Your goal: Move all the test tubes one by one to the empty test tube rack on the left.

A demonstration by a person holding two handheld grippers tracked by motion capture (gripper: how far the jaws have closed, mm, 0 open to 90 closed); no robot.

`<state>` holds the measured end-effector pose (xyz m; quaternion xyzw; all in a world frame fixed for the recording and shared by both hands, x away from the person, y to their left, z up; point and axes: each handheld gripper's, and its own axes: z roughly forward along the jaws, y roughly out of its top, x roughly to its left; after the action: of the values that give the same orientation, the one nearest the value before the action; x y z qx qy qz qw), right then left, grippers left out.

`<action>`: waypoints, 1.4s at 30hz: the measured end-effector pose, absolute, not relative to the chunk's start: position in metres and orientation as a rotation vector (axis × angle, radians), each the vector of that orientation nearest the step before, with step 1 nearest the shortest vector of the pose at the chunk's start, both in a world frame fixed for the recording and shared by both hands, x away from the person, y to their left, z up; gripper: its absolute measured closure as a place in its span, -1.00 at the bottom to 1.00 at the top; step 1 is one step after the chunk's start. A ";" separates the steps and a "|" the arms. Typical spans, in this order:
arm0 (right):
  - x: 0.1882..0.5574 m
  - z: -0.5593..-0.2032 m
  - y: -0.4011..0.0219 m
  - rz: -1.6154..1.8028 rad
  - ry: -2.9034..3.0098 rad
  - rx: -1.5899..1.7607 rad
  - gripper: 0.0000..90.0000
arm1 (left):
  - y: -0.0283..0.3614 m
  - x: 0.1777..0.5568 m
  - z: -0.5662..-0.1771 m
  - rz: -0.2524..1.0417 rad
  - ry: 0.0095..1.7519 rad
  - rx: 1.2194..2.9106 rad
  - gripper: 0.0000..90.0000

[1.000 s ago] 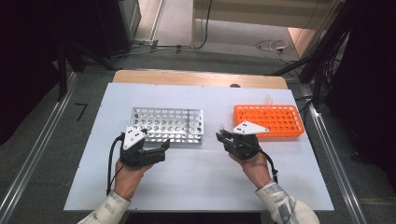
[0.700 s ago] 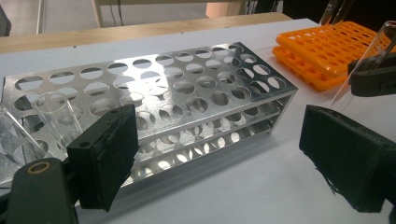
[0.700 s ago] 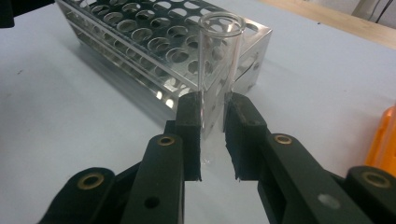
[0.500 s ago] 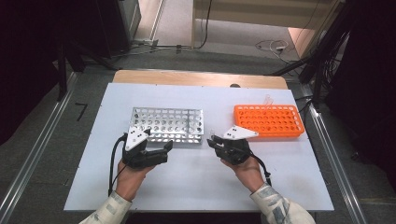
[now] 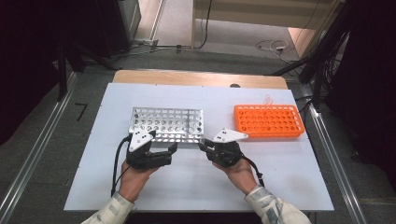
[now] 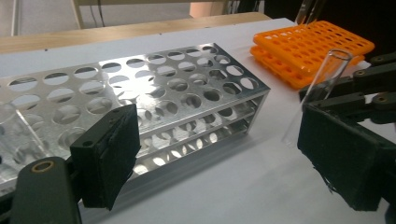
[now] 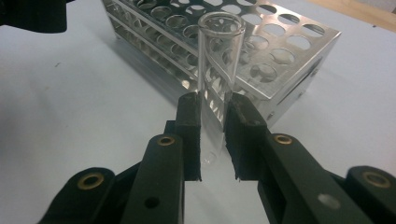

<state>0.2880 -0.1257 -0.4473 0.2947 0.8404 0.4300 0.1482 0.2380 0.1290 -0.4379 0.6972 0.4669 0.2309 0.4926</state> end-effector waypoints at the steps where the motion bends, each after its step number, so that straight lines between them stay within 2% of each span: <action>1: 0.288 -0.448 -0.124 1.239 2.422 0.847 0.64 | 0.128 0.238 -0.438 0.554 1.130 1.692 -0.71; 18: 0.285 -0.454 -0.100 1.236 2.468 0.800 0.64 | 0.121 0.236 -0.435 0.541 1.113 1.690 -0.74; 23: 0.284 -0.455 -0.092 1.245 2.478 0.779 0.64 | 0.118 0.235 -0.433 0.546 1.094 1.679 -0.68; 28: 0.284 -0.456 -0.086 1.243 2.490 0.765 0.64 | 0.115 0.233 -0.433 0.544 1.061 1.679 -0.50; 42: 0.278 -0.451 -0.076 1.283 2.500 0.712 0.64 | 0.108 0.233 -0.436 0.523 0.992 1.702 0.30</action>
<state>0.2777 -0.0760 -0.4513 0.2438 0.8561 0.4392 0.1212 0.2329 0.1080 -0.4360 0.7111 0.4144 0.2187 0.5242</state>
